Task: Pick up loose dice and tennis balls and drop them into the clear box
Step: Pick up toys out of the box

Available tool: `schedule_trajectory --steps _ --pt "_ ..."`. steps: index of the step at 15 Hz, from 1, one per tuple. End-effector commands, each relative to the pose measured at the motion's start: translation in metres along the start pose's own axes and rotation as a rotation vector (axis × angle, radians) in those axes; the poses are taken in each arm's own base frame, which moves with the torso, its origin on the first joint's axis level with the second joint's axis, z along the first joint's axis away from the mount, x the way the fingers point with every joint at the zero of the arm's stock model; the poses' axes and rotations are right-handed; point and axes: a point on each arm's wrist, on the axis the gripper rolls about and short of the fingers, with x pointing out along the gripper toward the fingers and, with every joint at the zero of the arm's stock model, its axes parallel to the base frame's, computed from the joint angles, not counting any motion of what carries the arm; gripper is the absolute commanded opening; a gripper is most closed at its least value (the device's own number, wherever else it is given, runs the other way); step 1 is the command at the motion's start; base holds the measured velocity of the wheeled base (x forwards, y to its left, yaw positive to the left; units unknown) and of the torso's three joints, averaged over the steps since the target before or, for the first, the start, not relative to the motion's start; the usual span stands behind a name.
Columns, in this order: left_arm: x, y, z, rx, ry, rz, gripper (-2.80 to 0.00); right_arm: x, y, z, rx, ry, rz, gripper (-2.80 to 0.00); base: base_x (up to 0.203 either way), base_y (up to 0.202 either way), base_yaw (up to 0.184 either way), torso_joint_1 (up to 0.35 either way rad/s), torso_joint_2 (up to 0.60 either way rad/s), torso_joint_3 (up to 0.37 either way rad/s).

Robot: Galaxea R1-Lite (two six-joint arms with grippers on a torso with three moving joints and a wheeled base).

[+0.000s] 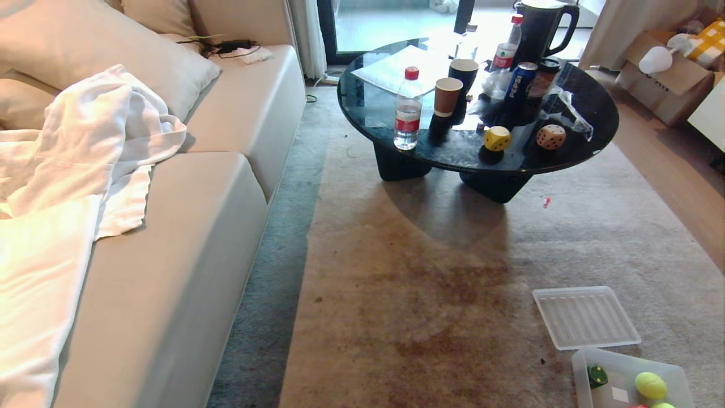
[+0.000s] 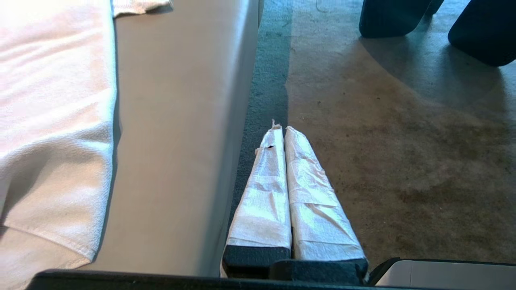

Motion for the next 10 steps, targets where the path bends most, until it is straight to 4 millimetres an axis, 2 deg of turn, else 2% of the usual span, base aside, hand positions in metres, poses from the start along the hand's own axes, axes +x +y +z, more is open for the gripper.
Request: schedule_trajectory --steps 1,10 --pt "0.0001 0.0 -0.0002 0.0 0.0 0.001 -2.8 0.0001 0.0 -0.0001 -0.001 0.003 0.001 -2.8 0.0 0.0 0.0 0.0 0.0 0.207" --pt "0.0 0.0 -0.0001 0.0 0.0 0.001 -2.8 0.0001 0.0 0.0 -0.001 0.002 0.0 -2.8 0.0 0.0 0.0 0.001 0.0 0.204"
